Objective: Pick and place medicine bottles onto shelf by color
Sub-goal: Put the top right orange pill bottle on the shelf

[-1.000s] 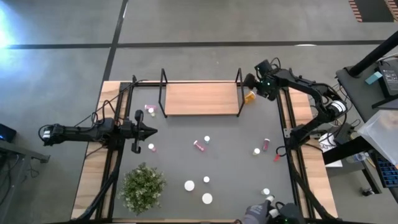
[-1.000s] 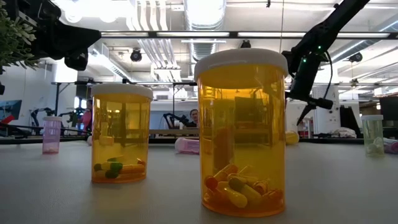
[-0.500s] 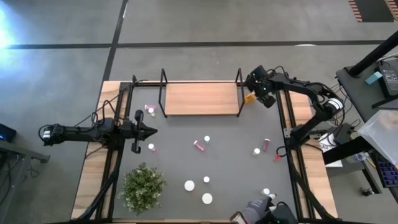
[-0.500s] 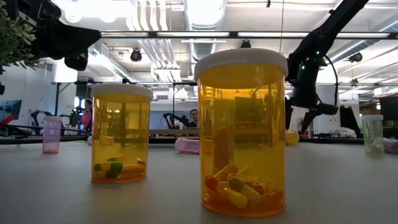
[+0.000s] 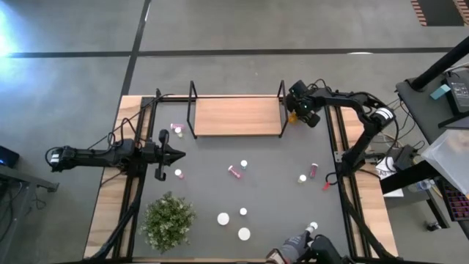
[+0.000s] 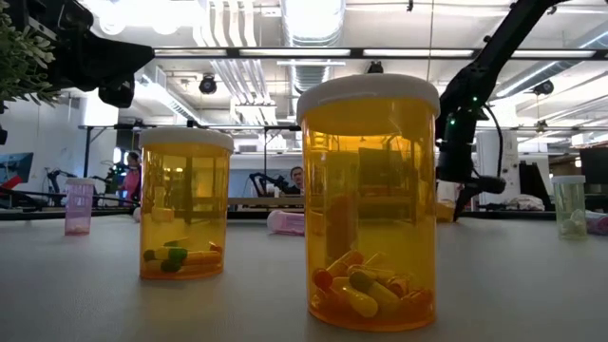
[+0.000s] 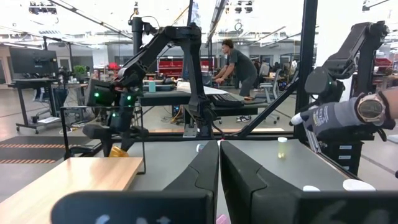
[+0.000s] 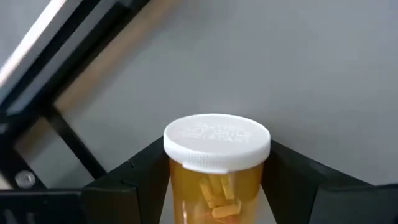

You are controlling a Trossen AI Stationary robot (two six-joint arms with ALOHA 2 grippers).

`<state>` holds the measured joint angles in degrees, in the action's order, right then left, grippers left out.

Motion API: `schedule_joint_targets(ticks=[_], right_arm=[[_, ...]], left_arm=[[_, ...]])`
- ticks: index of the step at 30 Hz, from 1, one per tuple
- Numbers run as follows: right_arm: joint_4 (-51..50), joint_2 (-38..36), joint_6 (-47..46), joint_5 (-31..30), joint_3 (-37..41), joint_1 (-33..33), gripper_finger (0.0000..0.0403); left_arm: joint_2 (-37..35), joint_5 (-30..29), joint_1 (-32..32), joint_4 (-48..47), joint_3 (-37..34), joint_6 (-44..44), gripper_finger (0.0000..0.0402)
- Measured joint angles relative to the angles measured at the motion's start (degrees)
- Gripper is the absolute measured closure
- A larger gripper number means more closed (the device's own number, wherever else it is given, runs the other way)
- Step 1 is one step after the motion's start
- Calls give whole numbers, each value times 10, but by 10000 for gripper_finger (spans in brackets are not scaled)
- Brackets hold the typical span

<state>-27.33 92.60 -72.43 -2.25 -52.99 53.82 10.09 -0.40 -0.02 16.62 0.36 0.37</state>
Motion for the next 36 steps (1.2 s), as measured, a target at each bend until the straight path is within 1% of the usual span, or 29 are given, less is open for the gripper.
schedule_joint_targets(ticks=[2, 6, 10, 16, 22, 26, 30, 36], right_arm=[[1, -3, 26, -12, 1, -1, 188], [3, -18, 61, -59, 4, 2, 188], [8, -32, 70, -62, 5, 2, 196], [8, -45, 81, -67, 16, 2, 229], [9, -77, 95, -69, 42, 2, 231], [9, -123, 104, -69, 64, 2, 230], [7, -189, 121, -83, 78, 2, 230], [15, -298, 200, -104, 80, 0, 230]], left_arm=[[0, 0, 0, 0, 0, 0, 402], [0, 0, 0, 0, 0, 0, 402], [0, 0, 0, 0, 0, 0, 402], [0, 0, 0, 0, 0, 0, 402], [0, 0, 0, 0, 0, 0, 402], [0, 0, 0, 0, 0, 0, 402], [0, 0, 0, 0, 0, 0, 402], [0, 0, 0, 0, 0, 0, 402]])
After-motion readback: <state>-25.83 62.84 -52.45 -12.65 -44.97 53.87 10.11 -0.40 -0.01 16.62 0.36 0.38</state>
